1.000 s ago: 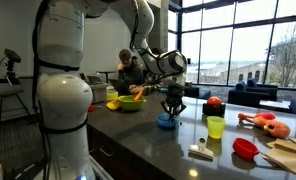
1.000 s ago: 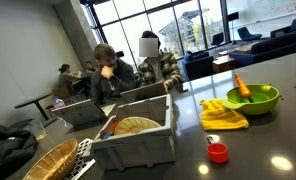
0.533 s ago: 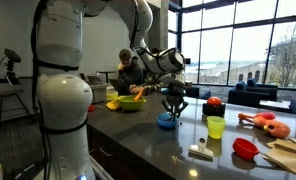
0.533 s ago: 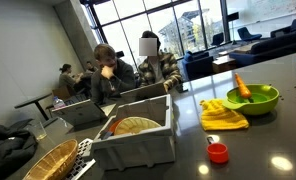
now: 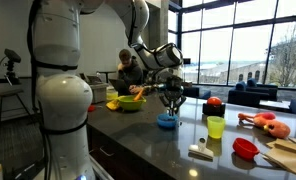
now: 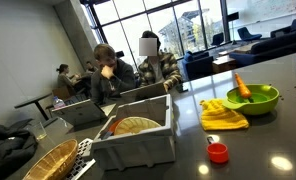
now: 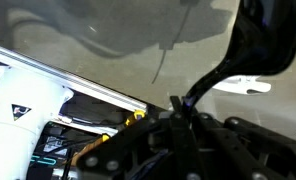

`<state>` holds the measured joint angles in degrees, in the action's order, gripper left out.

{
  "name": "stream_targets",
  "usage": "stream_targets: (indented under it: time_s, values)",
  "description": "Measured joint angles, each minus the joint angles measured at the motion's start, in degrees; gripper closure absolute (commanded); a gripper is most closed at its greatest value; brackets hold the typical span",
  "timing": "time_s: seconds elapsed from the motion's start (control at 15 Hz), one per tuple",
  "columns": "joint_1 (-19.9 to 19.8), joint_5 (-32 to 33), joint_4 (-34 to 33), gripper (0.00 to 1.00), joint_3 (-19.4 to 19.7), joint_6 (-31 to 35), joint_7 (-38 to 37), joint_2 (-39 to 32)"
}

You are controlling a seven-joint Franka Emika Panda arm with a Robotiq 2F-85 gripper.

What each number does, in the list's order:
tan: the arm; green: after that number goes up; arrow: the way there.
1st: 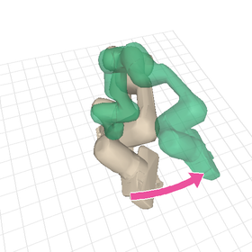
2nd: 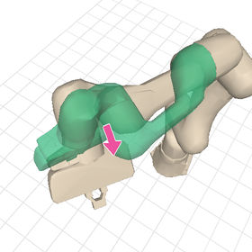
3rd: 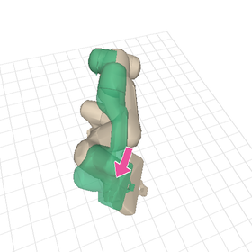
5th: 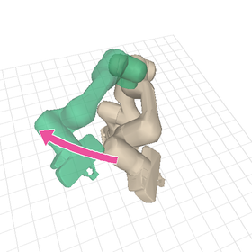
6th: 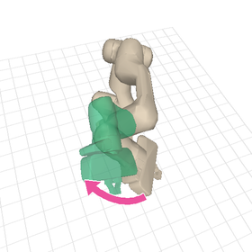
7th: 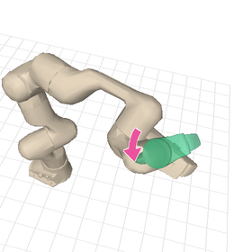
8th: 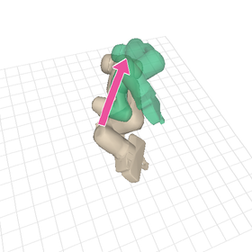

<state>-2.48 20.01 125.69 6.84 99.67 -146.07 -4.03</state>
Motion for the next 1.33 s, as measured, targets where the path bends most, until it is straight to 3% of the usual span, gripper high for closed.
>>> stream_targets:
  time_s: [0.4, 0.87, 1.33]
  values:
    - [0.1, -0.4, 0.0, 0.99, -1.1, 0.1, 0.7, 0.1]
    - [0.0, -6.6, -0.1, 0.99, -1.4, -0.5, 6.9, -1.3]
    - [-0.6, -10.5, -1.1, 0.99, -1.1, -5.7, 13.2, -2.1]
